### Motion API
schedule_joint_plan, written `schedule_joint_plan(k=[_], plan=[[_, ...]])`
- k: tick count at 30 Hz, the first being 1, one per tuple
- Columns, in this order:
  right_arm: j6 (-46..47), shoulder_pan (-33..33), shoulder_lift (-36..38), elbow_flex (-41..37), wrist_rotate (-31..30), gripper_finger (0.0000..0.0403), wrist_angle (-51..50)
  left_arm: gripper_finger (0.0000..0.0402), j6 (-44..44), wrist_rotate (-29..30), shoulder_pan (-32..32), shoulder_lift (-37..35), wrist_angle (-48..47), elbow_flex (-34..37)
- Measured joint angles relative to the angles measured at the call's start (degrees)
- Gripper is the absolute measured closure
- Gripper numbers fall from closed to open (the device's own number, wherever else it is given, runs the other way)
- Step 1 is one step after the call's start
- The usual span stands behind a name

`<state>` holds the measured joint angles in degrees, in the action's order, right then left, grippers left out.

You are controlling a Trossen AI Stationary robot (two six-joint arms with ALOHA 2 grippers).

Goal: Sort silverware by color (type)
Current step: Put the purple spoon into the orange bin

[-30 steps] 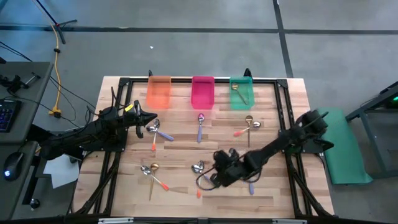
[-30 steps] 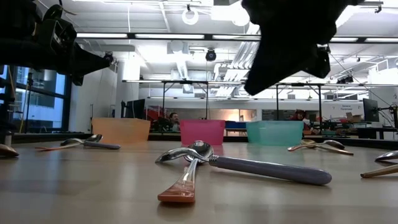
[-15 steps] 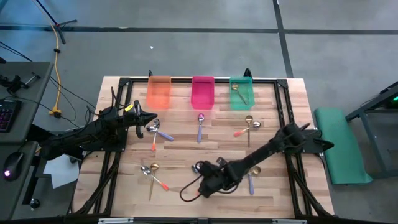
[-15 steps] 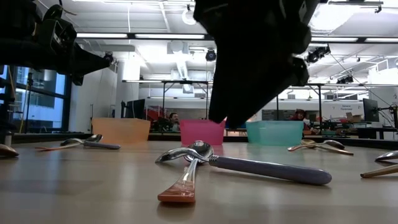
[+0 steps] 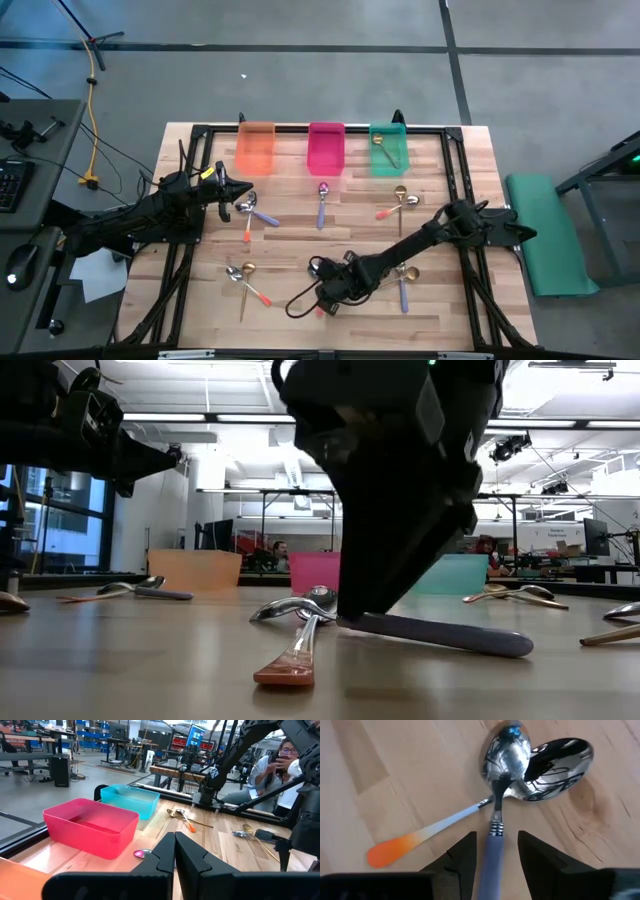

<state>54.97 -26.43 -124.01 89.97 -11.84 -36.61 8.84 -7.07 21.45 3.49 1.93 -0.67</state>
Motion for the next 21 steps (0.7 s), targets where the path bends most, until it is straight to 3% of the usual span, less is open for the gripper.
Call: schedule_joint_plan(k=[14,21], plan=[[-4.53,2.36,-0.32,-0.71,1.4,0.0277,-1.92,0.0398,0.0,0.0,0.0,0.01,0.0,0.0],[-7.55,3.26,-0.41,-0.72,2.87,0.0324,-2.75,0.0398,0.0,-0.02,0.0,0.0,0.0,0.0]])
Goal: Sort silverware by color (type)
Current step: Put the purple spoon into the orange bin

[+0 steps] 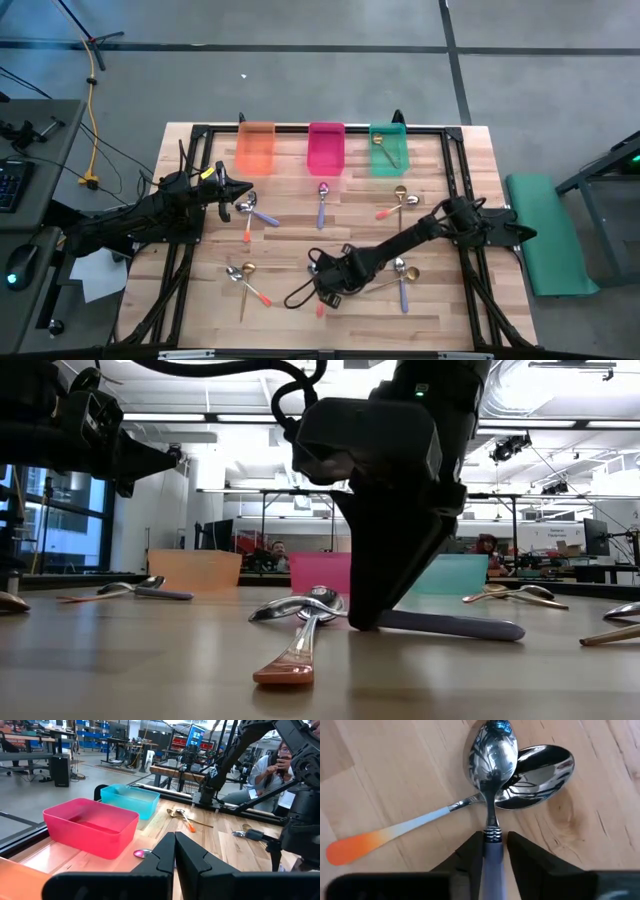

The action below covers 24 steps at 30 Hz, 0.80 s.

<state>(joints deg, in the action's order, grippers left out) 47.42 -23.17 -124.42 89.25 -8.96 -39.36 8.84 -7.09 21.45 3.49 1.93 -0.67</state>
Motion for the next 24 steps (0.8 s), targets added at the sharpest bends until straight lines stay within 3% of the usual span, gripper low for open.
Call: schedule_joint_plan(k=[8,16,24], plan=[[-5.08,0.34,-0.04,-0.02,0.79,0.039,-0.3,0.0398,0.0,0.01,0.0,0.0,0.0,0.0],[-8.65,-0.02,-0.13,0.04,0.62,0.0383,1.09,0.0398,0.0,0.02,0.0,0.0,0.0,0.0],[-9.72,-2.63,2.19,-0.35,-6.97,0.0388,0.83,0.0398,0.0,0.0,0.0,0.0,0.0,-0.02]])
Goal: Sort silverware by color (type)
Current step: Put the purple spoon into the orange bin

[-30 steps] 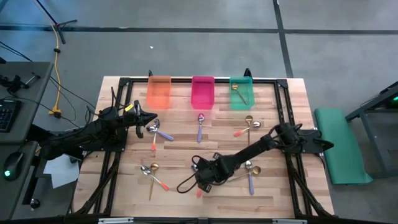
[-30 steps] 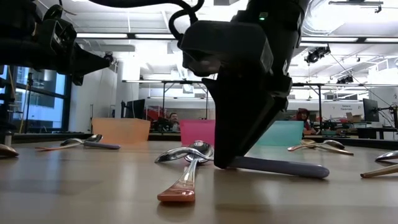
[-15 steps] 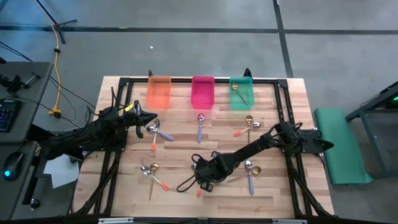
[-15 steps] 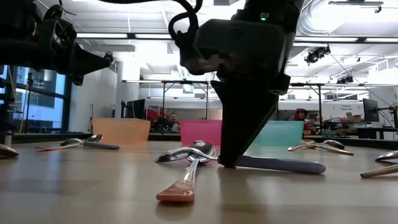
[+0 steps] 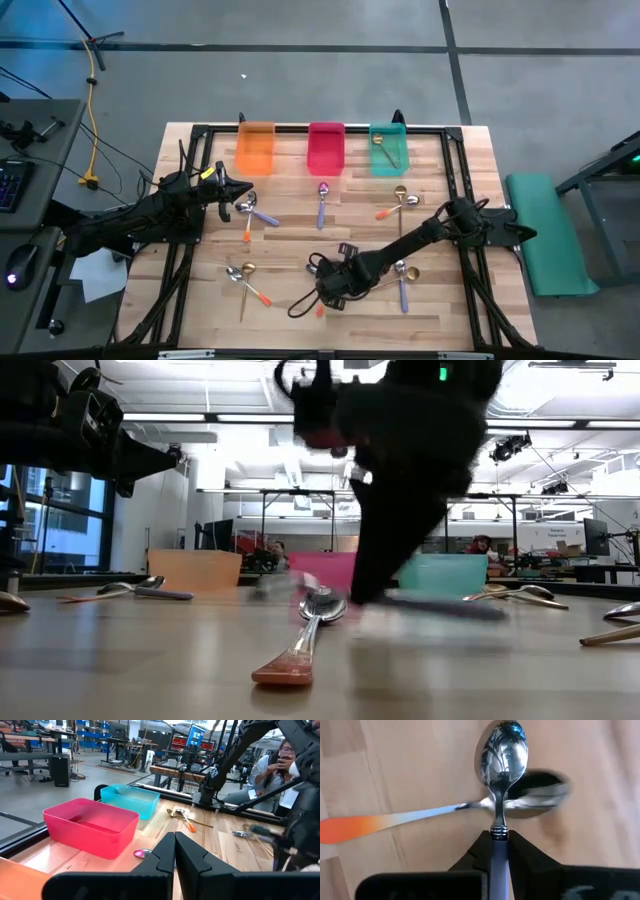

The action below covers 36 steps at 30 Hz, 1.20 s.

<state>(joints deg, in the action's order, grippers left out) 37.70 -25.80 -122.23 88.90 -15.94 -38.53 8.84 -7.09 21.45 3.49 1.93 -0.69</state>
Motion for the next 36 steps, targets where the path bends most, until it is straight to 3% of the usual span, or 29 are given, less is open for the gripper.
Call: schedule_joint_plan(k=[6,17,27,32,36], plan=[[-3.73,-0.56,3.54,0.15,-4.13,0.0388,-1.24,0.0398,0.0,0.02,0.0,0.0,0.0,0.0],[-25.83,7.36,5.98,0.17,-2.2,0.04,0.41,0.0398,0.09,0.0,0.0,0.0,0.24,0.0],[-45.26,20.86,5.98,0.13,12.56,0.0401,14.22,0.0398,-0.45,-1.15,0.0,0.0,2.69,0.02],[-46.64,26.12,5.98,0.13,17.39,0.0401,14.54,0.0398,-2.94,-1.4,-0.11,0.0,2.67,0.02],[-41.37,27.47,5.56,0.13,18.86,0.0402,11.14,0.0398,-2.54,-2.37,-0.11,0.0,2.48,0.01]])
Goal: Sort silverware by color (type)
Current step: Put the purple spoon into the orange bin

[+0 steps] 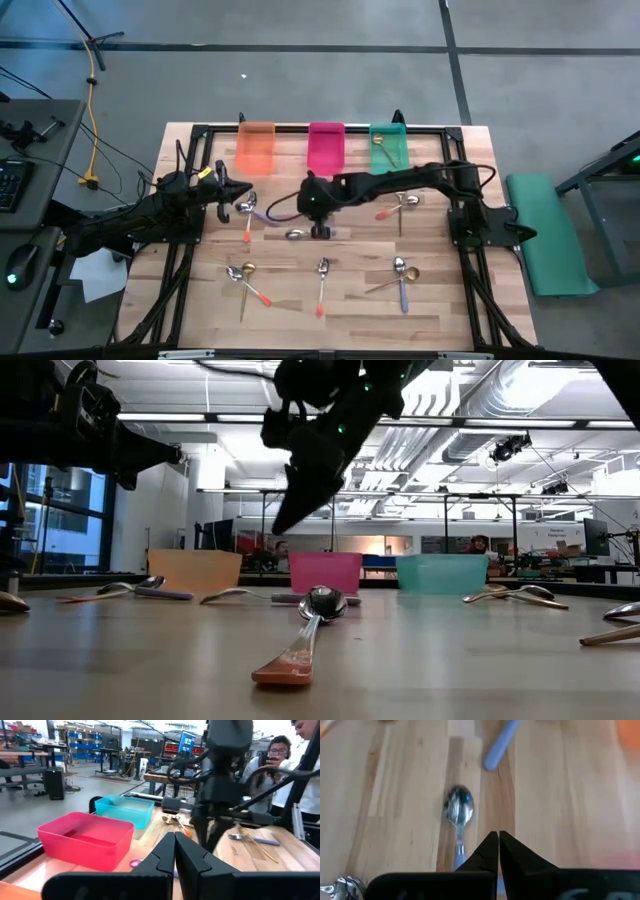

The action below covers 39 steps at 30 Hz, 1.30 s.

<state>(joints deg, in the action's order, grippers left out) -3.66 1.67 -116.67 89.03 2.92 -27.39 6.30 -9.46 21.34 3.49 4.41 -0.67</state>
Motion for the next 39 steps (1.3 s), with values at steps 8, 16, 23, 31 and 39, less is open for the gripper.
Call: schedule_joint_plan(k=[8,16,23,31,39], plan=[[2.32,-3.98,-3.32,0.0,0.31,0.033,-1.73,0.0398,-0.96,-2.04,-0.03,0.0,-0.03,0.0],[3.85,-5.07,-6.75,0.04,-0.04,0.0263,4.91,0.0398,-0.96,-2.0,-0.02,0.0,-0.03,0.0],[5.08,-4.54,-10.01,0.04,-0.28,0.0262,6.2,0.0398,-0.81,-1.96,-0.02,0.0,-0.29,-0.01],[6.29,-4.24,-11.21,0.22,0.85,0.0325,8.63,0.0398,1.09,-1.91,-0.02,0.0,-0.37,0.01],[4.88,-4.14,-11.32,0.22,1.62,0.0393,9.91,0.0398,4.63,-1.91,-0.02,1.42,-1.83,0.01]])
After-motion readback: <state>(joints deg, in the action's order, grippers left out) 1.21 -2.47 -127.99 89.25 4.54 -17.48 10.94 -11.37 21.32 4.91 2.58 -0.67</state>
